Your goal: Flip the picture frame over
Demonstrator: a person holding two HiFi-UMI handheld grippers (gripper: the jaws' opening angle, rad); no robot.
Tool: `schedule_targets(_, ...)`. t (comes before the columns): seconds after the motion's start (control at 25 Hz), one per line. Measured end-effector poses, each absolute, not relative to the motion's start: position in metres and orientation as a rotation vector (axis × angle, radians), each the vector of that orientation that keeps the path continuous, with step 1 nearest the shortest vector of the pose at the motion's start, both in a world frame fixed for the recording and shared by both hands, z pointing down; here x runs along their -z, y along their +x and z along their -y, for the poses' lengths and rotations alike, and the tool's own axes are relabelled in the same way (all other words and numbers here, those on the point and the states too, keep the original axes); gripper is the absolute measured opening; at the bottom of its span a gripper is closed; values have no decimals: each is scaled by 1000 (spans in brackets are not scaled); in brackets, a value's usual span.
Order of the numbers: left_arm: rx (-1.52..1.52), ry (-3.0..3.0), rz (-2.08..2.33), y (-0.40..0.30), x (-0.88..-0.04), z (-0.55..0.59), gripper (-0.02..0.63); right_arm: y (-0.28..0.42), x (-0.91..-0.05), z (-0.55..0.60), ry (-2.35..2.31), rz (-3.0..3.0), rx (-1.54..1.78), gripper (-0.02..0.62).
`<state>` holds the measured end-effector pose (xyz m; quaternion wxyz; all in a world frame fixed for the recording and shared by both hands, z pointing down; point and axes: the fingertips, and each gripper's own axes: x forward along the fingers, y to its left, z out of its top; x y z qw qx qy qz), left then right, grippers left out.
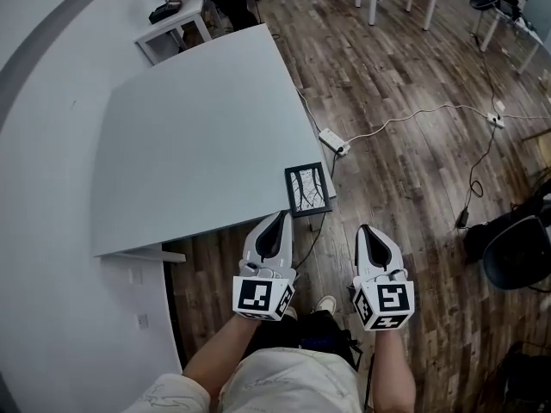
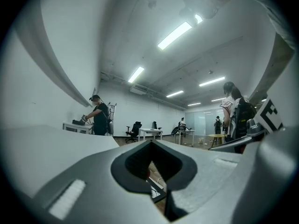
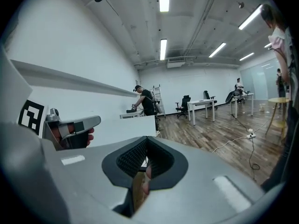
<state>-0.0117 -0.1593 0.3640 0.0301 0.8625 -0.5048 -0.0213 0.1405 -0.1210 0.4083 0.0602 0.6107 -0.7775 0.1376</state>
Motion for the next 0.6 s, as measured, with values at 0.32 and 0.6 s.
schedule_targets(0.32, 90, 2637, 1573, -18, -381, 196, 0, 124, -472, 155, 1808, 2448, -994, 25)
schedule_targets(0.6, 91, 2629, 1538, -27, -407, 217, 0, 116, -529, 170, 1803, 2477, -1574, 53)
